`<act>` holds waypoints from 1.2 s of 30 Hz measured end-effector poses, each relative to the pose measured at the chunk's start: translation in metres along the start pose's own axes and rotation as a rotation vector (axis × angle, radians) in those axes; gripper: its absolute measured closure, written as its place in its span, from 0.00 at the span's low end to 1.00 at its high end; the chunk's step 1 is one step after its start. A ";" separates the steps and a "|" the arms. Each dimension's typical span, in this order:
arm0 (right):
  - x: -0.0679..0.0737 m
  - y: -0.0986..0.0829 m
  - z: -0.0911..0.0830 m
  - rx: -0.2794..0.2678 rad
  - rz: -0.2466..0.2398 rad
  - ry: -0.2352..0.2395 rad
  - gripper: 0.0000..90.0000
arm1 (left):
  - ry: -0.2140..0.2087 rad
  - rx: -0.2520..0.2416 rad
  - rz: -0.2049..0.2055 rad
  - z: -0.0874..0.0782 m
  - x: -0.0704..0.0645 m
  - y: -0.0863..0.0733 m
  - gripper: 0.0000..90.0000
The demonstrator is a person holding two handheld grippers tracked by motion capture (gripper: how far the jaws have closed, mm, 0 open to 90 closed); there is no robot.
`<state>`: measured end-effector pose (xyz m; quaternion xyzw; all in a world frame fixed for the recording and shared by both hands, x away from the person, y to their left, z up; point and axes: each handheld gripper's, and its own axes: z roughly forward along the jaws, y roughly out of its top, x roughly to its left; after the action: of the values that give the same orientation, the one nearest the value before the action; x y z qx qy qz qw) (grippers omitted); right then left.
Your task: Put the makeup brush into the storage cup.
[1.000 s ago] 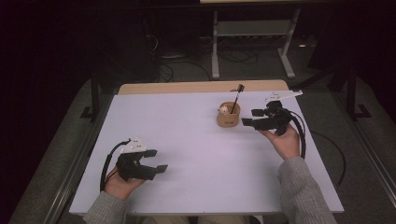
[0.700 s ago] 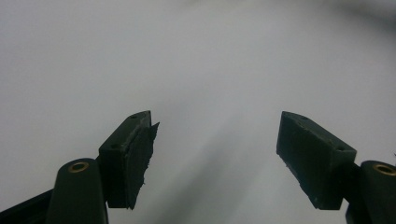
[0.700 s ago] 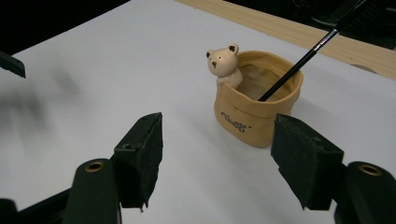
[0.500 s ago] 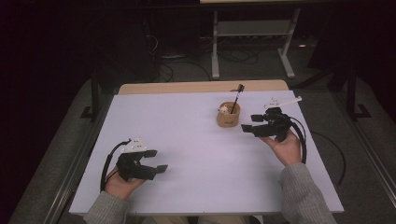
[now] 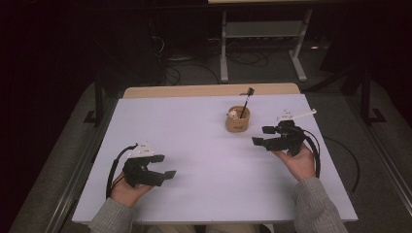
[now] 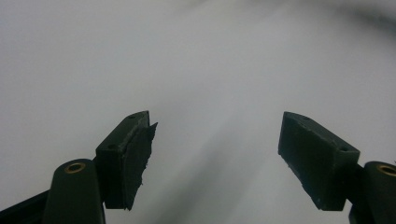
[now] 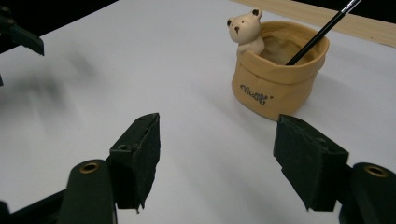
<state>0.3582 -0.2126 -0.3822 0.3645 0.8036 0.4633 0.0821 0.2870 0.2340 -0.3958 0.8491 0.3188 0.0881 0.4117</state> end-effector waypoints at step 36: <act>0.028 -0.039 -0.014 -0.002 -0.017 0.022 0.29 | 0.012 -0.002 0.001 -0.003 0.004 -0.003 0.27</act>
<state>0.3117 -0.2155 -0.4000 0.3525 0.8070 0.4675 0.0777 0.2874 0.2394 -0.3963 0.8484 0.3210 0.0938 0.4104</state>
